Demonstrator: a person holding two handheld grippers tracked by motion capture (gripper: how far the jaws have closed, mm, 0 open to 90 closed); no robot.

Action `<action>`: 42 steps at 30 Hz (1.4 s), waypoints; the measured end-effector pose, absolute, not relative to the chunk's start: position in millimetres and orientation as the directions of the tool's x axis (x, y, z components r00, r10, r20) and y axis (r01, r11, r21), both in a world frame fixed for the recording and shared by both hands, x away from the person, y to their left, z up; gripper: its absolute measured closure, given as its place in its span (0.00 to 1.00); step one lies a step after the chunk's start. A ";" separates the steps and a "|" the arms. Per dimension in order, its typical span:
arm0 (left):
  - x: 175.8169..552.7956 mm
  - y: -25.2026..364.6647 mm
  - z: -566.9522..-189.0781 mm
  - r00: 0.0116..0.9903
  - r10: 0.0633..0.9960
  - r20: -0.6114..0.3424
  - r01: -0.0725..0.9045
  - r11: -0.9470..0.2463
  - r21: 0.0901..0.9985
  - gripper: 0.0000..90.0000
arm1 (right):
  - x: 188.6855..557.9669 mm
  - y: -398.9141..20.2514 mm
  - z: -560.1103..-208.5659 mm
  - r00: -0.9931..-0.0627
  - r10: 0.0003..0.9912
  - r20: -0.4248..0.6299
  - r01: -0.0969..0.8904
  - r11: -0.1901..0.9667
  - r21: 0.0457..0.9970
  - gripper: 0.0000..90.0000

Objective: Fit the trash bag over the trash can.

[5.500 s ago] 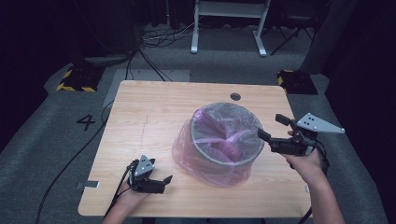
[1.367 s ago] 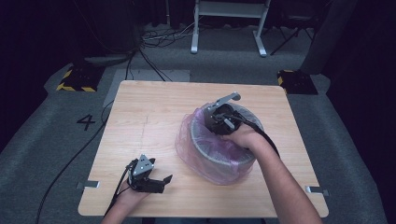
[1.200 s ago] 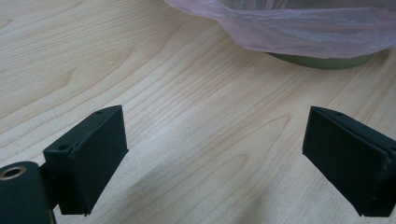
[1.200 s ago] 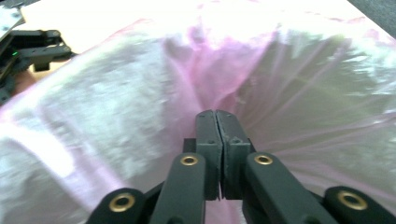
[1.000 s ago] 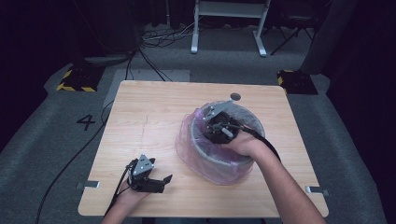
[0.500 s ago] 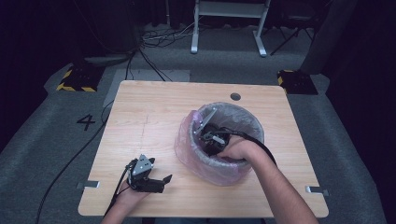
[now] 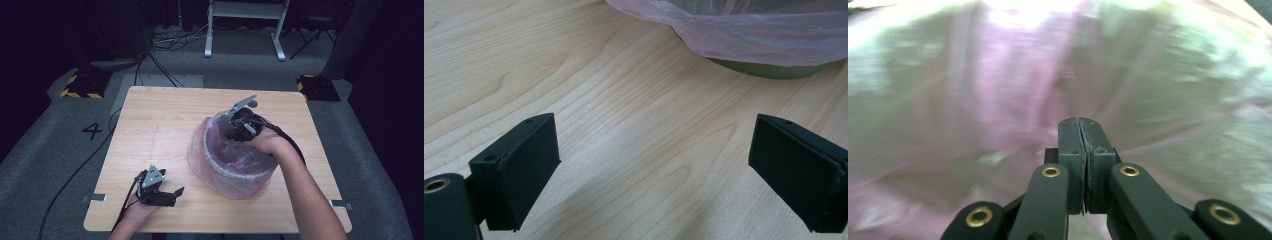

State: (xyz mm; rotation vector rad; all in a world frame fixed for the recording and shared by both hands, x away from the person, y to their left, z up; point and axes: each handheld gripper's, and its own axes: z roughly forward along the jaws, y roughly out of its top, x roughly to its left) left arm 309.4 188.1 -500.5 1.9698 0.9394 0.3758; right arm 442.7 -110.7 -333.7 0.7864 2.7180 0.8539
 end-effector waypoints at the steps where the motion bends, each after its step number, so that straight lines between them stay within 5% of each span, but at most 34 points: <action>1: 309.4 188.2 -500.4 0.667 0.739 -0.097 0.467 -0.313 0.827 0.07 | 446.2 -112.8 -337.1 -0.828 0.561 -0.024 0.442 0.677 0.588 0.98; 9: 309.3 188.3 -500.5 0.667 0.739 -0.100 0.467 -0.310 0.828 0.07 | 467.3 -119.6 -358.9 -0.708 0.705 -0.043 0.546 0.585 0.600 0.98; 18: 309.4 188.4 -500.5 0.667 0.738 -0.103 0.468 -0.308 0.828 0.07 | 471.9 -115.4 -373.0 -0.710 0.704 -0.034 0.592 0.622 0.513 0.98; 35: 309.7 188.6 -500.5 0.664 0.740 -0.105 0.471 -0.305 0.828 0.07 | 437.5 -134.5 -296.3 -0.750 0.661 -0.020 0.468 0.552 0.690 0.99; 42: 309.9 189.3 -500.4 0.664 0.741 -0.102 0.469 -0.306 0.828 0.07 | 423.0 -148.6 -286.6 -0.780 0.626 -0.007 0.393 0.498 0.773 0.79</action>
